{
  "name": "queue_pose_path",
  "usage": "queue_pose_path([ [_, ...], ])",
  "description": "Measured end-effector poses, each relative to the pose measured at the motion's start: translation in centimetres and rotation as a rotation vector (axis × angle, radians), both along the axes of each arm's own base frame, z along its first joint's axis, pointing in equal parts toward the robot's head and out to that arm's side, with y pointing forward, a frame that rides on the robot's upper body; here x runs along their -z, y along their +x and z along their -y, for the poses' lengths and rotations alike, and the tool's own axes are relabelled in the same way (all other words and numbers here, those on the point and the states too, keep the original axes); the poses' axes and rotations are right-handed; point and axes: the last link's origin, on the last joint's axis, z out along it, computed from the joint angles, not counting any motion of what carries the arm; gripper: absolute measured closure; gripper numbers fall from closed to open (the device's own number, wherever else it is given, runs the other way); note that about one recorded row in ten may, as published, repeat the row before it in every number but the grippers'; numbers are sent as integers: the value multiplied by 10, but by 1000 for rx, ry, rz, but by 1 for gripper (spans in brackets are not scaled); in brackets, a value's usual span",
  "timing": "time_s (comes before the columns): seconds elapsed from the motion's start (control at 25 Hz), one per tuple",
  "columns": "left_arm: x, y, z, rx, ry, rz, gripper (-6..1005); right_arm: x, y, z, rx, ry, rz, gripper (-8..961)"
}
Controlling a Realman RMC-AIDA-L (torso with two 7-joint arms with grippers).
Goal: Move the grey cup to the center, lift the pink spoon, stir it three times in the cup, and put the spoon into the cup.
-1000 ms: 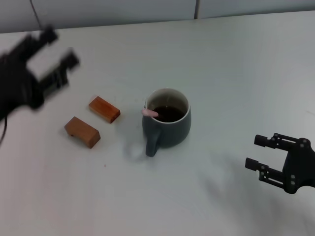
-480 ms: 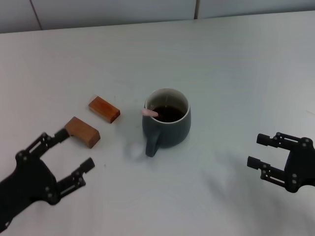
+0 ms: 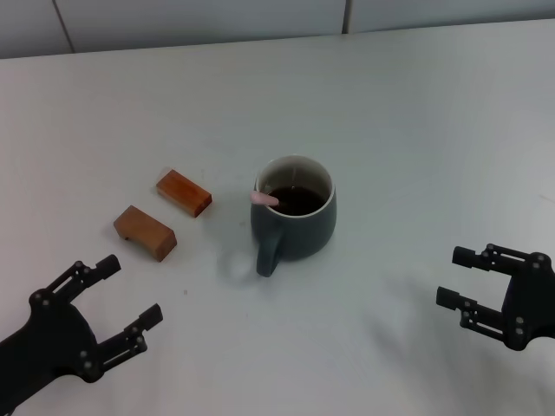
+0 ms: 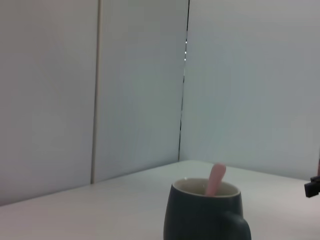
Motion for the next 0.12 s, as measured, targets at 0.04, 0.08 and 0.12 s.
queue_pose_path([
  [0.04,1,0,0,3,-8,-7,155,0,0,1,0,-2,0,351],
  [0.08,1,0,0,3,-8,-7,155,0,0,1,0,-2,0,351],
  [0.12,3,-1,-1,4,-20,-20,155,0,0,1,0,-2,-1,351],
])
